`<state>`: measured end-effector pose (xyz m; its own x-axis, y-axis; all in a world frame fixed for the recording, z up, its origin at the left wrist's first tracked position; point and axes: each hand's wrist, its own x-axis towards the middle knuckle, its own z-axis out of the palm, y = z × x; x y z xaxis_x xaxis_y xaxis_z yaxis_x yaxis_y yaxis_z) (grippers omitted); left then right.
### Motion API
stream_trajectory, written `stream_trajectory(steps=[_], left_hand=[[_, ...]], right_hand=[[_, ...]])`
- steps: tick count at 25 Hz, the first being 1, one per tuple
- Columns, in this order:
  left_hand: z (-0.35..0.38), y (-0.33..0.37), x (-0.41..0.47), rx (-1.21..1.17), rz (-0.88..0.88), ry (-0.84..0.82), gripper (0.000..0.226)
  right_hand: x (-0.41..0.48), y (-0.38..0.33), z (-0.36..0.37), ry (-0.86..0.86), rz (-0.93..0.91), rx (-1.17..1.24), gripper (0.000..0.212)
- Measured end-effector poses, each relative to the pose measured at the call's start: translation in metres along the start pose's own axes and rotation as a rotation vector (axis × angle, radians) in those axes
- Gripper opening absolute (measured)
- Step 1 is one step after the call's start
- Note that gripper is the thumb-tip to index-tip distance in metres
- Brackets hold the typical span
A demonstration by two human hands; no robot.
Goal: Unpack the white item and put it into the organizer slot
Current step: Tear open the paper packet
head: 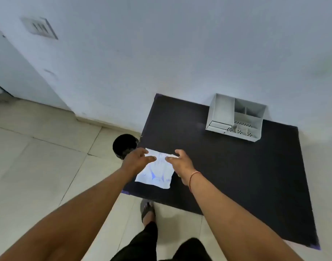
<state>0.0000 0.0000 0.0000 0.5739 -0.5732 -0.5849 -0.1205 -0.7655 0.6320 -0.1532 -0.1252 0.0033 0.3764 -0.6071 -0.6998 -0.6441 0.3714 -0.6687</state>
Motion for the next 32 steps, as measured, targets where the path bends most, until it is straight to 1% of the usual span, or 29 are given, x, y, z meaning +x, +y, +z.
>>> stream_trajectory(steps=[2, 4, 5, 6, 8, 10, 11, 12, 14, 15, 16, 17, 18, 19, 20, 21, 22, 23, 25, 26, 29, 32], left_hand=[[0.005, -0.006, 0.019, -0.056, -0.135, -0.011, 0.055], [0.015, -0.014, 0.025, -0.159, -0.279, -0.081, 0.048], [0.021, -0.016, 0.030, -0.197, -0.325, -0.110, 0.044], [0.024, -0.017, 0.033, -0.228, -0.362, -0.134, 0.042], [0.025, -0.019, 0.042, -0.287, -0.404, -0.153, 0.045], [0.024, -0.014, 0.047, -0.340, -0.442, -0.150, 0.053], [0.023, -0.008, 0.049, -0.400, -0.467, -0.161, 0.057], [0.019, 0.003, 0.050, -0.497, -0.497, -0.187, 0.063], [0.009, 0.027, 0.054, -0.738, -0.561, -0.301, 0.085], [0.002, 0.039, 0.057, -0.858, -0.566, -0.376, 0.093], [-0.004, 0.052, 0.056, -0.955, -0.555, -0.438, 0.093], [-0.008, 0.065, 0.054, -1.017, -0.516, -0.470, 0.084], [-0.010, 0.077, 0.052, -1.061, -0.471, -0.486, 0.070], [-0.009, 0.086, 0.052, -1.062, -0.431, -0.474, 0.056], [-0.008, 0.095, 0.049, -1.041, -0.388, -0.455, 0.046], [-0.007, 0.101, 0.048, -1.017, -0.342, -0.432, 0.041], [-0.006, 0.107, 0.046, -1.004, -0.299, -0.427, 0.038], [-0.005, 0.114, 0.042, -0.988, -0.258, -0.437, 0.034], [-0.007, 0.124, 0.036, -0.925, -0.187, -0.472, 0.030], [-0.009, 0.128, 0.034, -0.884, -0.152, -0.481, 0.030], [-0.013, 0.130, 0.031, -0.809, -0.060, -0.498, 0.035], [-0.020, 0.131, 0.025, -0.763, -0.001, -0.540, 0.035]], right_hand=[[0.019, 0.004, 0.008, 0.034, 0.152, 0.051, 0.042], [0.029, 0.016, 0.013, 0.052, 0.323, 0.094, 0.033], [0.034, 0.019, 0.016, 0.057, 0.380, 0.131, 0.031], [0.039, 0.018, 0.018, 0.057, 0.412, 0.154, 0.029], [0.047, 0.014, 0.021, 0.018, 0.431, 0.193, 0.025], [0.052, 0.008, 0.020, -0.045, 0.367, 0.159, 0.023], [0.053, 0.001, 0.017, -0.067, 0.290, 0.102, 0.024], [0.052, -0.010, 0.012, -0.063, 0.165, -0.015, 0.024], [0.042, -0.033, -0.004, 0.011, -0.213, -0.356, 0.018], [0.034, -0.043, -0.012, 0.089, -0.435, -0.546, 0.016], [0.022, -0.052, -0.020, 0.156, -0.653, -0.718, 0.015], [0.011, -0.058, -0.027, 0.171, -0.799, -0.856, 0.018], [0.000, -0.062, -0.033, 0.134, -0.868, -0.956, 0.025], [-0.008, -0.064, -0.039, 0.075, -0.852, -1.009, 0.035], [-0.015, -0.066, -0.046, 0.020, -0.767, -0.993, 0.044], [-0.021, -0.071, -0.054, 0.000, -0.659, -0.916, 0.052], [-0.025, -0.075, -0.061, 0.022, -0.574, -0.820, 0.057], [-0.026, -0.078, -0.067, 0.070, -0.528, -0.761, 0.058], [-0.026, -0.085, -0.077, 0.147, -0.500, -0.785, 0.053], [-0.026, -0.089, -0.081, 0.145, -0.480, -0.810, 0.049], [-0.027, -0.099, -0.090, 0.035, -0.314, -0.773, 0.039], [-0.027, -0.099, -0.093, -0.095, -0.213, -0.529, 0.020]])
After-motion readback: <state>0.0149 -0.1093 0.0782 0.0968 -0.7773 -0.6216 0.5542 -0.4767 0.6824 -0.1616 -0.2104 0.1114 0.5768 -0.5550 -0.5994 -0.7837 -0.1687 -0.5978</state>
